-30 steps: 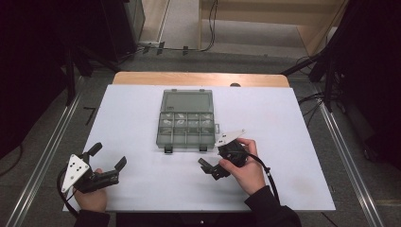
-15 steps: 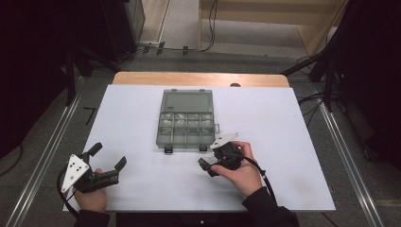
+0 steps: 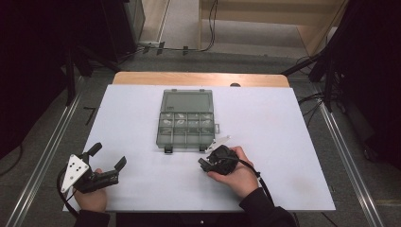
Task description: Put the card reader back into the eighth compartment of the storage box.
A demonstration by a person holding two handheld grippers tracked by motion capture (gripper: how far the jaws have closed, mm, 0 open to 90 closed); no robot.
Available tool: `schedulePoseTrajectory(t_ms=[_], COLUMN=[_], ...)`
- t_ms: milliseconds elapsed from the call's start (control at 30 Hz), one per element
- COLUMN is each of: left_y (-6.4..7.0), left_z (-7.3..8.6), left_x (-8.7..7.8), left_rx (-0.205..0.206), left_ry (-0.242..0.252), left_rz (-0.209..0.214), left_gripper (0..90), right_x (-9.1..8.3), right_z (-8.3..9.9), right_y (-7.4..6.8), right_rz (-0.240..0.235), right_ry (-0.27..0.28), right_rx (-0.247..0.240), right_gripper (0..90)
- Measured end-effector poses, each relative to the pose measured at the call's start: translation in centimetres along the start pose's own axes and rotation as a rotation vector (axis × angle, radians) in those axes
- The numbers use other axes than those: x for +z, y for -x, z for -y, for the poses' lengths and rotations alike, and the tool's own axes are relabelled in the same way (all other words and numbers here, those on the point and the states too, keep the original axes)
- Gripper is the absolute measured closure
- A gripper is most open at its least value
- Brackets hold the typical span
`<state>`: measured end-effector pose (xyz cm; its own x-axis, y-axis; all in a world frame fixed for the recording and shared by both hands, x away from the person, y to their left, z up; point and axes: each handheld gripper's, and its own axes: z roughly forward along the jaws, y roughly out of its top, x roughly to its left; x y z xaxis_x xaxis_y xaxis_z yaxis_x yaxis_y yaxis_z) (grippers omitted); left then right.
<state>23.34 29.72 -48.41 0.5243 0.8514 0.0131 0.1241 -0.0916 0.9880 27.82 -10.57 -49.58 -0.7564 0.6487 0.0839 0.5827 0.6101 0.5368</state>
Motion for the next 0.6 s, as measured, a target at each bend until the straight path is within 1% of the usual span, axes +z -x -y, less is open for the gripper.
schedulePoseTrajectory(t_ms=[167,233,300,367,400,433,467,600], left_y=[0.01,0.0,0.01,0.02,0.01,0.01,0.02,0.01], left_z=[0.0,0.0,0.0,0.0,0.0,0.0,0.0,0.0], left_x=[0.02,0.01,0.01,0.01,0.02,0.02,0.0,0.02], left_rx=[0.001,-0.001,0.0,0.0,0.001,0.001,0.0,0.001], left_ry=[-0.001,-0.001,-0.001,-0.001,-0.001,-0.001,-0.001,-0.001], left_rz=[0.0,-0.001,-0.001,-0.001,0.0,0.0,0.0,0.001], left_gripper=[2.3,2.2,2.3,2.3,2.3,2.3,2.3,2.3], right_x=[0.02,0.04,0.07,0.08,0.08,0.07,0.05,0.04], right_z=[0.09,0.09,0.07,0.07,0.07,0.07,0.08,0.09], right_y=[-0.02,-0.17,-0.36,-0.41,-0.41,-0.37,-0.33,-0.25], right_rz=[0.019,0.036,0.045,0.053,0.053,0.053,0.05,0.046], right_ry=[0.008,0.004,0.003,0.002,0.002,0.001,0.004,0.003], right_rx=[0.001,-0.014,-0.017,-0.021,-0.021,-0.021,-0.017,-0.014], right_gripper=[61.9,62.7,63.0,66.0,66.0,69.5,70.7,70.9])
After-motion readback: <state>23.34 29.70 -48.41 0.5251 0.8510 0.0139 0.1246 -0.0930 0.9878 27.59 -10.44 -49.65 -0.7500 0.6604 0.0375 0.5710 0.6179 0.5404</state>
